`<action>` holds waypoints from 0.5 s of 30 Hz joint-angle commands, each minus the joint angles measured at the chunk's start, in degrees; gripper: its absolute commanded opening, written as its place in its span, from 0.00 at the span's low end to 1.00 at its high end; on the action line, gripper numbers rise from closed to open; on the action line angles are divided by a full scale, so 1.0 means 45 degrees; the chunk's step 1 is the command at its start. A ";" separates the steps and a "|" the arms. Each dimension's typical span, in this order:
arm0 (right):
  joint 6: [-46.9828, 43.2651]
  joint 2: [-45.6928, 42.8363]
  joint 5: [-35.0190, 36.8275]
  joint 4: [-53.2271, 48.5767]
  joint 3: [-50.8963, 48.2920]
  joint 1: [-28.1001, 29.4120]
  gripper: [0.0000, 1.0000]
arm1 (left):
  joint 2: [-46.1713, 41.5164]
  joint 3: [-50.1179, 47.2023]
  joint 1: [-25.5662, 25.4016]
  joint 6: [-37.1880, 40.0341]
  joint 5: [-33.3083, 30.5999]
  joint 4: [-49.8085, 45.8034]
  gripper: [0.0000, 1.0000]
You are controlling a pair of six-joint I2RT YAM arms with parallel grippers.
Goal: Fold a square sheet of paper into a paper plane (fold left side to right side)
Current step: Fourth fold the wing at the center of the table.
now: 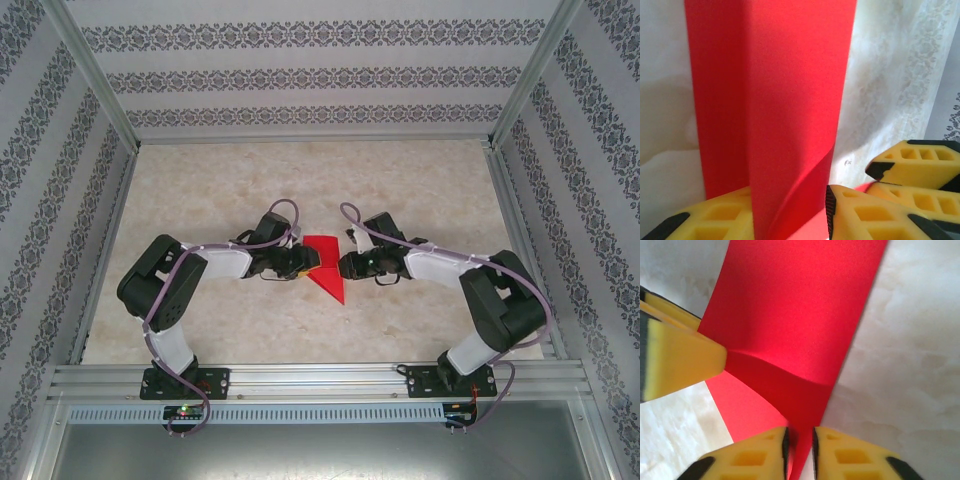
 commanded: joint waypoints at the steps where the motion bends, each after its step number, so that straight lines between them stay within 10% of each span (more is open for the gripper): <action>1: -0.0221 -0.1415 0.1042 -0.0257 -0.0396 -0.0089 0.37 | -0.0096 0.0468 -0.0230 -0.0082 0.0268 0.0270 0.38; 15: -0.0115 -0.3240 0.5482 -0.0437 -0.1310 0.4416 0.48 | -0.0371 0.0786 -0.0268 -0.0187 0.0373 -0.0189 0.32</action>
